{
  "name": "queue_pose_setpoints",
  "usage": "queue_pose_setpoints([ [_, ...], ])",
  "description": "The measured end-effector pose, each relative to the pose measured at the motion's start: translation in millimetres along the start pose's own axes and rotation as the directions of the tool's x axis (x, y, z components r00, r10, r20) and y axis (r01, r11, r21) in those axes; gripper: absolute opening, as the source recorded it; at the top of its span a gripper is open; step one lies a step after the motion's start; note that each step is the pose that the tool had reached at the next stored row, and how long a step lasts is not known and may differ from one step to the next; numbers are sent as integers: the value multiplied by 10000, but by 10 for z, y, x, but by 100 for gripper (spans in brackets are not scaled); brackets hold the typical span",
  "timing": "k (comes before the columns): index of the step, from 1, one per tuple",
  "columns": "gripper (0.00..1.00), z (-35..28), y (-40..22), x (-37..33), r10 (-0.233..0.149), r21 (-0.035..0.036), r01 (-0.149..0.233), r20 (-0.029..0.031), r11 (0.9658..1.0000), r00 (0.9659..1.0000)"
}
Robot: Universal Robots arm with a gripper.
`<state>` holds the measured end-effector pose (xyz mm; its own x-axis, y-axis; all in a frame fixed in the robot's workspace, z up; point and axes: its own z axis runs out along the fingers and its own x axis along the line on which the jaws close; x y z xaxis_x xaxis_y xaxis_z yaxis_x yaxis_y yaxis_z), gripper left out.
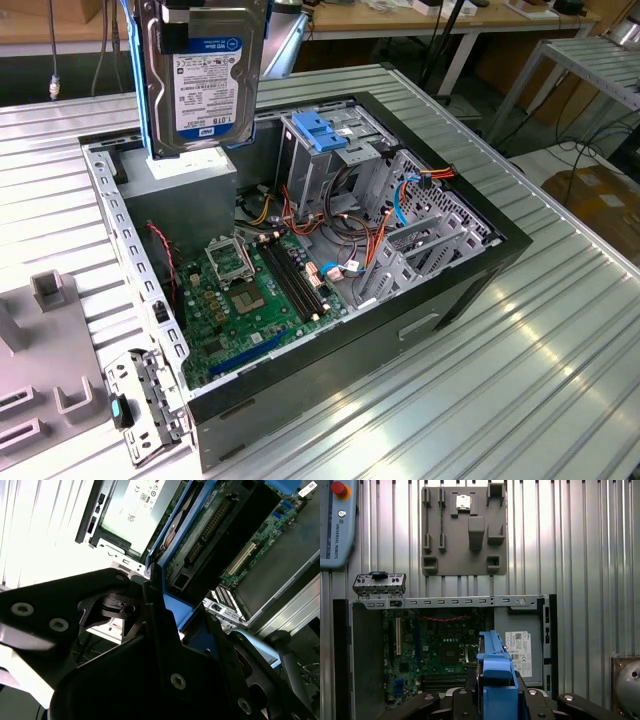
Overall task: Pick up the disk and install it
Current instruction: 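Insert the disk into the insertion slot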
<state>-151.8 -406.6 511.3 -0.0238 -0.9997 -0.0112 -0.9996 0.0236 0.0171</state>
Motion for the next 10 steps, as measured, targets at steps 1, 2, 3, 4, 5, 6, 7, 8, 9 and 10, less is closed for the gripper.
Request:
queue_pose_setpoints([
  [1,37,0,0,0,0,0,0,0,10000,10000],
  [2,37,0,0,0,0,0,0,1,10000,10000],
  [3,37,0,0,0,0,-1,0,0,10000,10000],
  [4,37,0,0,0,0,0,0,0,10000,10000],
  [5,37,0,-1,1,0,1,0,1,10000,10000],
  [6,37,0,-2,6,-2,1,2,1,10000,10000],
  [7,37,0,-2,11,-1,-1,1,-1,10000,10000],
  [8,37,0,-1,18,0,0,0,0,10000,10000],
  [9,37,0,-1,26,0,0,0,0,10000,10000],
  [10,37,-1,-2,44,0,0,0,0,10000,10000],
])
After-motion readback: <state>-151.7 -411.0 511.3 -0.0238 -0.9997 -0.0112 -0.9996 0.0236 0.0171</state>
